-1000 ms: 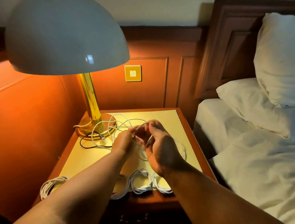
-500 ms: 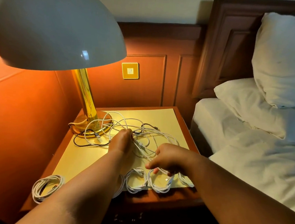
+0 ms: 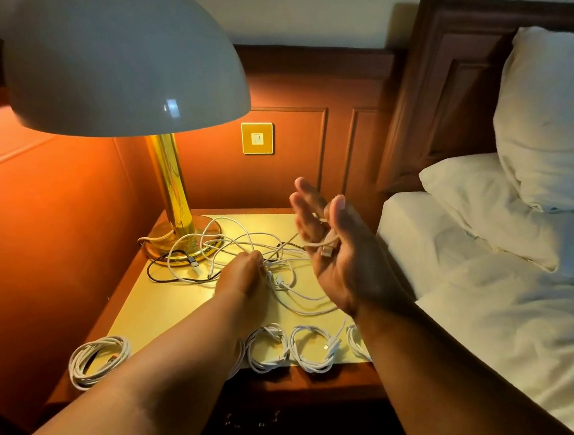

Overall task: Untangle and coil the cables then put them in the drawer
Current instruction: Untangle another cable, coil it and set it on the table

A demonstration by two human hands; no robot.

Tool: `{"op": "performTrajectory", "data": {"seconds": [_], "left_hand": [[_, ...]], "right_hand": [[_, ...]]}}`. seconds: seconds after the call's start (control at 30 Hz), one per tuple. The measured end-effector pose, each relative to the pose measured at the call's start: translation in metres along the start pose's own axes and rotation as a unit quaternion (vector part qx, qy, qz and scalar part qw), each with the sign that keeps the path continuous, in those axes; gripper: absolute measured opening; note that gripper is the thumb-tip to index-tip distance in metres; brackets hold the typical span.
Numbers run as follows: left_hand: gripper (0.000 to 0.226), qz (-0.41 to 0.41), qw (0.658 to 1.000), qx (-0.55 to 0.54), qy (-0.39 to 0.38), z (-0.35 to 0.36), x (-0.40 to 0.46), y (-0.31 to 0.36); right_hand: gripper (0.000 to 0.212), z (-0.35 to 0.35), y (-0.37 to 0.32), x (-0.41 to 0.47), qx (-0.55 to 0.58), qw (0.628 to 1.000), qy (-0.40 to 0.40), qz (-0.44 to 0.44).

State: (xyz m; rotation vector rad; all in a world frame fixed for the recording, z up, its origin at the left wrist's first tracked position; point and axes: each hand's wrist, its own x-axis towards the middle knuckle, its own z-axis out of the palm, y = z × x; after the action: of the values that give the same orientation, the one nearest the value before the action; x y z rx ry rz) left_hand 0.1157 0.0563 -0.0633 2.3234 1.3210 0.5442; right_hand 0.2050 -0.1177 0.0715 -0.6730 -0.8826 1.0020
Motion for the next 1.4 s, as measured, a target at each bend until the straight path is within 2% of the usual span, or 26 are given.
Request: {"op": "performTrajectory", "data": {"seconds": [0.03,0.1,0.17,0.2,0.23,0.27,0.33,0.37,0.4,0.47,0.5,0.53,0.57,0.6,0.7,0.77,0.83,0.9,0.97,1.13,1.27,1.4], "left_hand": [[0.004,0.004,1.000,0.005,0.002,-0.001,-0.002,0.000],[0.005,0.024,0.999,0.028,-0.001,-0.003,-0.003,0.000],[0.008,0.020,0.999,0.031,-0.026,-0.004,0.001,-0.001],[0.007,0.013,0.999,0.025,-0.032,-0.005,0.002,-0.002],[0.006,0.011,0.999,0.022,-0.034,-0.005,0.003,-0.001],[0.004,0.013,0.999,0.020,-0.032,-0.005,0.003,0.000],[0.002,0.017,0.999,0.008,-0.035,-0.006,0.000,0.002],[0.003,0.022,0.999,0.003,-0.037,-0.007,-0.001,0.002],[0.005,0.029,0.999,-0.003,-0.035,-0.007,0.000,0.001],[0.007,0.042,0.999,0.002,-0.030,-0.008,0.000,0.001],[0.008,0.037,0.999,0.000,-0.029,-0.007,0.000,0.001],[0.008,0.034,0.999,-0.002,-0.027,-0.006,0.001,0.000],[0.007,0.035,0.999,0.001,-0.024,-0.005,0.001,-0.001],[0.007,0.037,0.999,0.006,-0.022,-0.005,0.001,-0.001],[0.009,0.045,0.999,0.015,-0.012,-0.003,0.001,-0.003],[0.011,0.054,0.998,0.024,0.003,-0.001,0.001,-0.004],[0.009,0.048,0.999,0.018,0.014,0.002,0.002,-0.007],[0.007,0.032,0.999,-0.002,0.010,0.005,0.005,-0.010],[0.008,0.017,1.000,-0.012,0.020,0.005,0.007,-0.010],[0.017,0.054,0.997,0.017,0.047,0.004,0.006,-0.005],[0.025,0.037,0.998,0.014,0.049,0.003,0.010,-0.003],[0.020,0.052,0.997,0.023,0.049,0.004,0.012,-0.005]], "right_hand": [[0.053,-0.001,0.003,0.005,-0.149,0.988,0.015,-0.035],[0.061,-0.004,0.012,0.014,-0.396,0.909,0.079,-0.103],[0.042,-0.019,0.027,0.023,-0.504,0.835,0.120,-0.183],[0.028,-0.028,0.034,0.028,-0.565,0.790,0.107,-0.211],[0.021,-0.037,0.038,0.034,-0.649,0.727,0.074,-0.211],[0.020,-0.044,0.041,0.039,-0.738,0.650,0.033,-0.178],[0.029,-0.054,0.037,0.042,-0.866,0.500,-0.002,-0.031],[0.032,-0.053,0.031,0.041,-0.893,0.450,0.006,0.026],[0.034,-0.054,0.029,0.040,-0.904,0.421,0.012,0.068],[0.030,-0.050,0.029,0.039,-0.909,0.396,-0.004,0.128],[0.035,-0.047,0.031,0.038,-0.899,0.408,-0.012,0.159],[0.048,-0.045,0.035,0.038,-0.878,0.433,-0.013,0.204],[0.060,-0.041,0.038,0.038,-0.843,0.474,-0.014,0.253],[0.062,-0.036,0.039,0.039,-0.792,0.531,-0.017,0.300],[0.038,-0.022,0.029,0.036,-0.503,0.762,0.011,0.408],[0.038,-0.018,0.020,0.033,-0.340,0.851,0.037,0.399],[0.040,-0.015,0.016,0.032,-0.249,0.902,0.043,0.349],[0.040,-0.010,0.010,0.027,-0.192,0.937,0.032,0.291],[0.040,-0.007,0.001,0.023,-0.163,0.954,0.029,0.249],[0.043,-0.002,-0.005,0.012,-0.164,0.964,0.025,0.206],[0.042,0.004,-0.005,0.008,-0.146,0.971,0.002,0.187],[0.037,0.006,-0.008,0.005,-0.118,0.980,-0.006,0.160]]}}
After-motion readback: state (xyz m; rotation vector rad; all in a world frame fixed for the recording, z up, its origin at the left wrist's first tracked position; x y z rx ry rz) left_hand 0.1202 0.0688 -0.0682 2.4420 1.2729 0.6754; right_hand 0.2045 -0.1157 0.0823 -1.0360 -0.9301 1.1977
